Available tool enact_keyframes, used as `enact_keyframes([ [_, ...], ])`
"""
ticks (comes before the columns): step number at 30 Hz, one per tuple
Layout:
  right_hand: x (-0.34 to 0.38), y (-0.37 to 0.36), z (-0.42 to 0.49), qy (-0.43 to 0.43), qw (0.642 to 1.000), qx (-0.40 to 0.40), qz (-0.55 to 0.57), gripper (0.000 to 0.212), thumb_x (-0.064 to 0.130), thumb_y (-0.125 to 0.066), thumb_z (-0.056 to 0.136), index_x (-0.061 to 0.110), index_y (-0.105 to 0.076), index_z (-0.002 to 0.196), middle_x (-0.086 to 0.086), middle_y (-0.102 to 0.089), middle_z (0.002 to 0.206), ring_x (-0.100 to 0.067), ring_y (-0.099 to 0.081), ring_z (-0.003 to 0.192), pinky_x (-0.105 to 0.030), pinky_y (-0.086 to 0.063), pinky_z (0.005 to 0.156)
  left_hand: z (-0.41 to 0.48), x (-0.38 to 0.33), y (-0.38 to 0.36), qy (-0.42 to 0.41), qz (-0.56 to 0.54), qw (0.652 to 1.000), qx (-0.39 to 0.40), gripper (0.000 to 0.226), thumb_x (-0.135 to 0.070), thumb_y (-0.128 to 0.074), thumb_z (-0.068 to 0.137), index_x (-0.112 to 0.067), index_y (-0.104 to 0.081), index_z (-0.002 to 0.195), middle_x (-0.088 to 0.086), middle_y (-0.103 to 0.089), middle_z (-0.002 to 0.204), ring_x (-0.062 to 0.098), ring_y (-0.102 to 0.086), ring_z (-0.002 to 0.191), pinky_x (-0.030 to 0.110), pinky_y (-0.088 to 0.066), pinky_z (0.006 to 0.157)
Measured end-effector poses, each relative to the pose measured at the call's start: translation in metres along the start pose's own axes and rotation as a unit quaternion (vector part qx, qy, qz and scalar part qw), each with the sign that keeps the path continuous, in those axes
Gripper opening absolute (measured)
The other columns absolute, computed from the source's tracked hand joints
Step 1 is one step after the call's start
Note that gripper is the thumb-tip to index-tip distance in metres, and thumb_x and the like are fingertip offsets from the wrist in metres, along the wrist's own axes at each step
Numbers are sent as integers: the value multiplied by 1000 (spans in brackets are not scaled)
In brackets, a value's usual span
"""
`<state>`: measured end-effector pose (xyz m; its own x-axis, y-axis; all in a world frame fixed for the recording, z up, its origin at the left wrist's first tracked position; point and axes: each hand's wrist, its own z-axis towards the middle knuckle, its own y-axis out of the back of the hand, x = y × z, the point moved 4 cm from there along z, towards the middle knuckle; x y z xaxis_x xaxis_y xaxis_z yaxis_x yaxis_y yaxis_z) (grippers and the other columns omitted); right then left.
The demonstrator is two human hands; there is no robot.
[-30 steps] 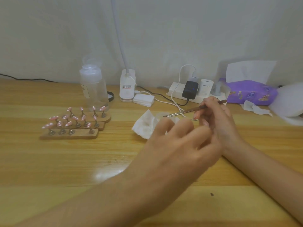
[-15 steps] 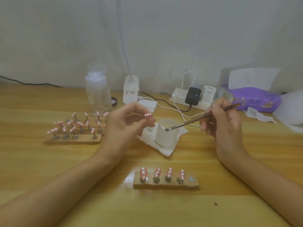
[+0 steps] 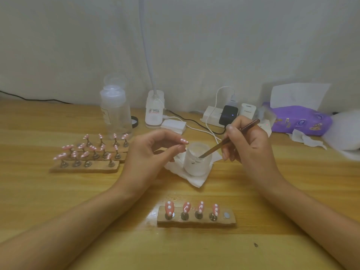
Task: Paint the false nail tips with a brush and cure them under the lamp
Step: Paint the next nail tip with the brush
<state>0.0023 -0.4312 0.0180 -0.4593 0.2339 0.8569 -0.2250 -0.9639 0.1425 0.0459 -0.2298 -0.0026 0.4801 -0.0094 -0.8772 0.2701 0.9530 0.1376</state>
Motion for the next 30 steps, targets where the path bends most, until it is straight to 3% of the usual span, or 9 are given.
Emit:
enact_keyframes([
  [4,-3,2,-1,-13,1000,-3,4,25,12,-46,103,6,-50,79,-7,-59,53,-10,-52,46,-16,-41,47,0,0,0,3,2,1000,4,14,-8,-75,83,-20,-75,89,-7,-75,92,11,-72,87,16,-52,63],
  [9,-14,17,-7,-74,990,-94,78,34,22,-47,103,26,-57,71,-2,-59,54,-11,-49,47,-16,-38,43,-1,1,0,2,15,1000,14,15,-5,-74,84,-19,-74,90,-9,-74,93,10,-71,88,17,-54,63],
  [12,-23,21,-7,-136,975,-127,124,29,23,-48,102,22,-56,74,-2,-60,54,-9,-47,43,-16,-35,40,0,1,1,5,22,1000,14,14,-8,-75,83,-20,-73,91,-12,-74,93,7,-70,89,17,-55,68],
  [17,-27,22,-5,-170,965,-123,156,24,23,-52,100,16,-55,78,-3,-60,56,-9,-47,44,-17,-38,41,0,2,1,25,81,996,11,9,-35,-73,79,-32,-72,88,-21,-70,97,5,-64,88,31,-56,75],
  [20,-26,22,-5,-166,966,-115,161,23,25,-52,100,16,-54,78,-3,-61,57,-10,-48,46,-18,-38,42,0,3,1,28,95,995,5,18,-48,-68,72,-35,-71,85,-23,-68,99,3,-60,81,23,-51,70],
  [24,-26,22,-5,-173,962,-119,172,24,21,-51,100,17,-52,76,-2,-60,57,-10,-48,46,-18,-38,42,0,5,2,31,113,993,5,6,-33,-74,81,-34,-71,86,-24,-68,100,4,-60,79,13,-48,65],
  [30,-29,23,-5,-183,957,-130,185,28,16,-47,101,18,-50,73,-2,-59,55,-10,-47,46,-18,-37,41,1,7,1,50,72,996,14,11,-23,-79,79,-30,-74,85,-16,-73,92,-1,-59,67,12,-46,57],
])
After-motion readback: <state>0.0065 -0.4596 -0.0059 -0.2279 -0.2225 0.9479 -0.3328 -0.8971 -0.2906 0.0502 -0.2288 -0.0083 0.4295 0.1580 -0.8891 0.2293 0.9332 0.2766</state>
